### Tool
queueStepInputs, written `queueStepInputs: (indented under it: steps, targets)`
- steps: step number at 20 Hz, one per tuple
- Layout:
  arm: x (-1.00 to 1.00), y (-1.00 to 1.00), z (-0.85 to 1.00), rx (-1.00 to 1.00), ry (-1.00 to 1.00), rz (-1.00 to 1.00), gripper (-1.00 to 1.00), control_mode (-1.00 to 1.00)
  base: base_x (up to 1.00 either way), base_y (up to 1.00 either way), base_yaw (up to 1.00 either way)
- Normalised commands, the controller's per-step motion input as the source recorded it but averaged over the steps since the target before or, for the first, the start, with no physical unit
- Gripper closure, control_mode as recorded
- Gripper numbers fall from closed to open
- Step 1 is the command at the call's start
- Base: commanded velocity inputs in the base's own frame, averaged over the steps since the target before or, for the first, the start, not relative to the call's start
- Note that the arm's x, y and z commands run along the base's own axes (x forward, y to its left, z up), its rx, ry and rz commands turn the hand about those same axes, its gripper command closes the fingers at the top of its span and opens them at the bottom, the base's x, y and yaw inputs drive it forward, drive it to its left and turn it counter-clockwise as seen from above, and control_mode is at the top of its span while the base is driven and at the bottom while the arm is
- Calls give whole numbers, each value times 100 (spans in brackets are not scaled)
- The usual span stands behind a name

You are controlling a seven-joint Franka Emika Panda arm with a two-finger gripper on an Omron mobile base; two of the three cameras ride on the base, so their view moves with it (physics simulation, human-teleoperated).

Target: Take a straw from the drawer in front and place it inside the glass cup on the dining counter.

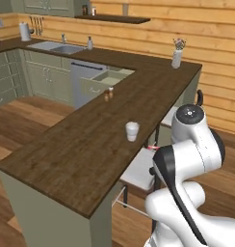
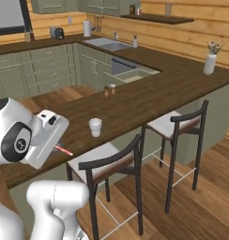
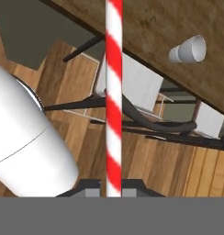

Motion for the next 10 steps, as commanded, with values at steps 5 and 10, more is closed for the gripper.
queueStepInputs:
  steps: [5, 10]
  targets:
    - [13, 6, 0, 0, -1, -6, 100, -100, 48, 20, -25]
    - [86, 34, 0, 0, -1, -22, 100, -100, 0, 0, 0]
